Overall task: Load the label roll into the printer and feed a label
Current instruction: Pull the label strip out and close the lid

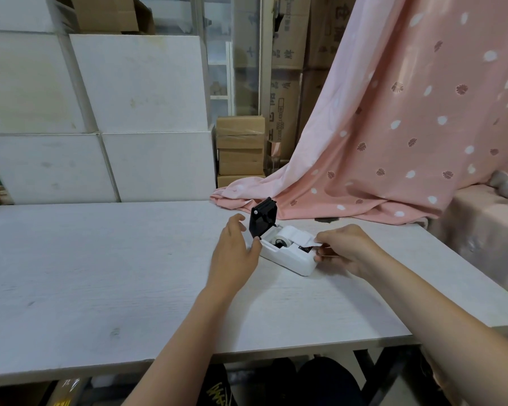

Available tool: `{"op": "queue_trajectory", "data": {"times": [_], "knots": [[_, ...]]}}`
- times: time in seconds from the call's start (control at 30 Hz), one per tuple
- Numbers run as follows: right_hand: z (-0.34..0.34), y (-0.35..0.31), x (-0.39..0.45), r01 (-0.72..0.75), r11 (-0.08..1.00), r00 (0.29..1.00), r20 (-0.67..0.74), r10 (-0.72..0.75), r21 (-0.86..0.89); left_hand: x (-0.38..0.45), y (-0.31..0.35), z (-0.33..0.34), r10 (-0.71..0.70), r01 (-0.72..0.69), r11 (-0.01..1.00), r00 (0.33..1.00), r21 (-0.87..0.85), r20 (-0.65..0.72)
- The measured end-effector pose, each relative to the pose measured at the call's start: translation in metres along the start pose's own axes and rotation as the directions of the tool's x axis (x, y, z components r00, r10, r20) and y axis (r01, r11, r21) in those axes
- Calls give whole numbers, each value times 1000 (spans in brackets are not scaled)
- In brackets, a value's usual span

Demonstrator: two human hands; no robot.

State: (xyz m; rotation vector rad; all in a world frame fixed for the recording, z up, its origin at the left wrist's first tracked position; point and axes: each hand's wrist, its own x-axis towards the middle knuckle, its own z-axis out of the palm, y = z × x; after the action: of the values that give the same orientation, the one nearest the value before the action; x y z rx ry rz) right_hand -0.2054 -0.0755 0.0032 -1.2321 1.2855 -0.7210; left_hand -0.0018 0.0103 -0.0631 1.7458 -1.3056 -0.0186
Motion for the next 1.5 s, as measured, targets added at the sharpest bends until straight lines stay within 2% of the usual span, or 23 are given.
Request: {"op": "queue_trajectory", "data": {"times": [0.3,0.43,0.77,1.0,1.33,1.5], "knots": [[-9,16,2,2,983,997,72,-16,186,-1,-1,1,2,-3,1000,993,9,118],[-11,22,0,16,970,992,114,-45,244,-1,-1,1,51,-48,999,986,-20,161],[-22,25,-7,81,956,976,172,-133,281,-2,3,0,136,-126,990,976,-64,172],[-27,27,-8,79,941,978,158,-137,329,-5,5,0,174,-169,985,965,-39,196],[-30,35,-11,107,980,993,38,-115,167,-5,1,8,304,-348,928,914,135,268],[-35,34,-15,83,975,996,15,-89,206,-5,0,7,302,-352,924,911,150,280]]}}
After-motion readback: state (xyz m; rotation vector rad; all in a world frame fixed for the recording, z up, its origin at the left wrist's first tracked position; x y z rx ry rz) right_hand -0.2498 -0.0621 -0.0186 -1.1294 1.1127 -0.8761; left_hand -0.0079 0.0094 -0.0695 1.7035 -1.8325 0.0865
